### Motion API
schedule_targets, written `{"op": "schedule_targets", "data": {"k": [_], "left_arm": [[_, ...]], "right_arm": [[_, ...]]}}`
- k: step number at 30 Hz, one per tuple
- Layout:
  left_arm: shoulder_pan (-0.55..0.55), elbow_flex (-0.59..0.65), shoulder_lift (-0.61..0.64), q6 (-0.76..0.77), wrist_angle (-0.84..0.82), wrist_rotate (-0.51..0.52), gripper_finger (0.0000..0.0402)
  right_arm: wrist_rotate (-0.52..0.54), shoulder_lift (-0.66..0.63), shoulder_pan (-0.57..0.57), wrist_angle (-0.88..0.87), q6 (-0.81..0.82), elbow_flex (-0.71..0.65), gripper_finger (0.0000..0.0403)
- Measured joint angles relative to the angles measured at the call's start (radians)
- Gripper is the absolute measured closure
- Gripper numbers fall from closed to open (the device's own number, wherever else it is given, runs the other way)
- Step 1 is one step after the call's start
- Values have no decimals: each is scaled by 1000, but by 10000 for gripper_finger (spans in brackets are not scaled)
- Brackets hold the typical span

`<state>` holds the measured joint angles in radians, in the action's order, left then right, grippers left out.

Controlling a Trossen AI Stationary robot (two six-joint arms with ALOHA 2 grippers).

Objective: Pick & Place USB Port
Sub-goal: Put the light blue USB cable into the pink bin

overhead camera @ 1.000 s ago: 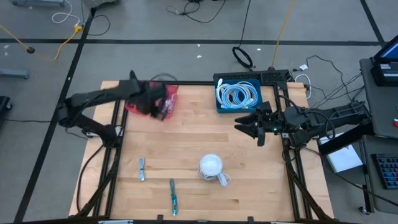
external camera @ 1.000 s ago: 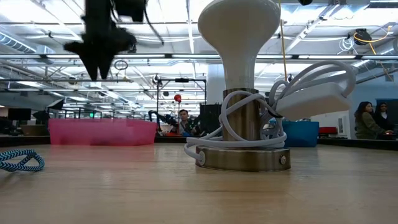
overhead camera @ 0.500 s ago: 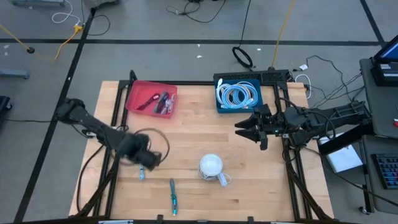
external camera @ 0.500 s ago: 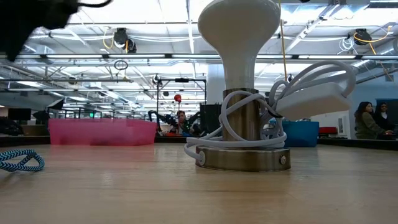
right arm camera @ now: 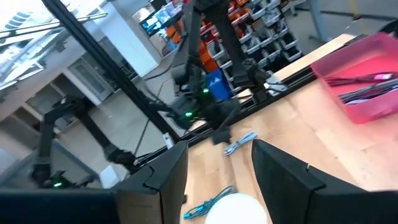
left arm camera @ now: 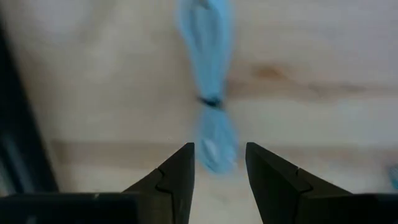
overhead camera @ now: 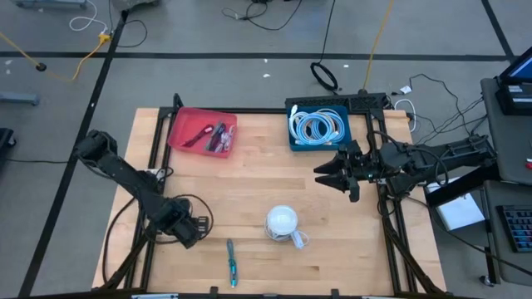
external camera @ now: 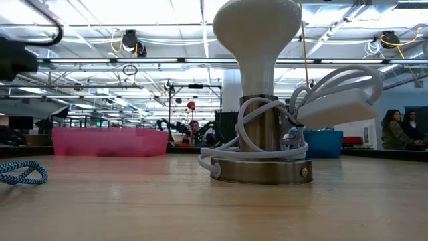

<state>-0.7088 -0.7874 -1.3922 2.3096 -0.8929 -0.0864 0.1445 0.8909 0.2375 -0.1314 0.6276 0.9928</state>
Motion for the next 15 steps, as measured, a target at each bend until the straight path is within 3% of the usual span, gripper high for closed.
{"op": "schedule_targets", "data": {"k": [4,15], "left_arm": [[-8,59,0,18,13,-3,254],[16,208,6,37,237,4,256]], "right_arm": [[-17,0,0,0,15,0,232],[-17,0,0,0,11,0,232]]}}
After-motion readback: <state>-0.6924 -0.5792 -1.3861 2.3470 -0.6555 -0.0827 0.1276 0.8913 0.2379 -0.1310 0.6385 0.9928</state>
